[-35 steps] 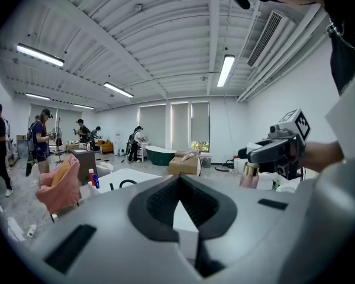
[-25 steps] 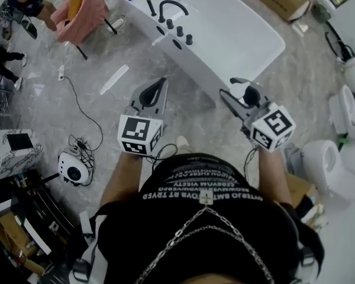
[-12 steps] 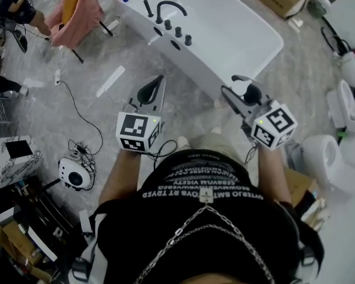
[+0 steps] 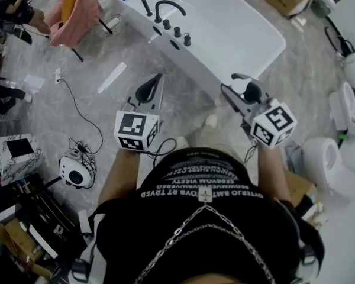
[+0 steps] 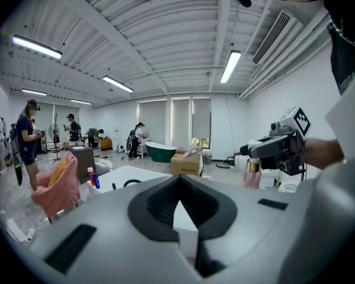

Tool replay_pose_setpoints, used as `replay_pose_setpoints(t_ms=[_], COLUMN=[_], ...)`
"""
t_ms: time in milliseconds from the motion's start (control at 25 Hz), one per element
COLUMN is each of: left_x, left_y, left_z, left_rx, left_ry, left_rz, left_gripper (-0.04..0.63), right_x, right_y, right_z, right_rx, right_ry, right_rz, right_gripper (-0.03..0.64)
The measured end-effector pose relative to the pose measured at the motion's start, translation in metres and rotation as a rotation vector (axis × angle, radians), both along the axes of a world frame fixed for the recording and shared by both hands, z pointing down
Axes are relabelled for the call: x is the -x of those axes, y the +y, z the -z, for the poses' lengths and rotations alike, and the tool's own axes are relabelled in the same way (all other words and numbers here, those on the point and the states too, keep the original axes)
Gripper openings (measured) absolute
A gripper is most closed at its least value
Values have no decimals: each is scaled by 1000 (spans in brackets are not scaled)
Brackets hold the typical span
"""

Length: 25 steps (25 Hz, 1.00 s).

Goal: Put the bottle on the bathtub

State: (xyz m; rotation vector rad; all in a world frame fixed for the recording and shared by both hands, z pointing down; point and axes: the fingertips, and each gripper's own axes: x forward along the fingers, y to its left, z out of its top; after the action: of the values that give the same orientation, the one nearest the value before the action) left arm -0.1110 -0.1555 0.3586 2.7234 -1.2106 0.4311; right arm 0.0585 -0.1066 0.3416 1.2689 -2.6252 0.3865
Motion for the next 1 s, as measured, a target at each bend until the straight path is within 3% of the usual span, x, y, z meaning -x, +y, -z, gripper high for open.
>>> replay_pose_setpoints(t_ms=[440, 1000], left_x=[-43, -89], left_y=[-51, -110], left_z=[2, 8], left_rx=[1, -13], left_ry=[-8, -31], left_rz=[17, 94], left_gripper=[2, 2], right_x=[-45, -85], right_y=[-56, -129], right_z=[-3, -13], right_rx=[5, 24], right_ry=[10, 6], right_rz=[2, 107], right_gripper=[169, 169])
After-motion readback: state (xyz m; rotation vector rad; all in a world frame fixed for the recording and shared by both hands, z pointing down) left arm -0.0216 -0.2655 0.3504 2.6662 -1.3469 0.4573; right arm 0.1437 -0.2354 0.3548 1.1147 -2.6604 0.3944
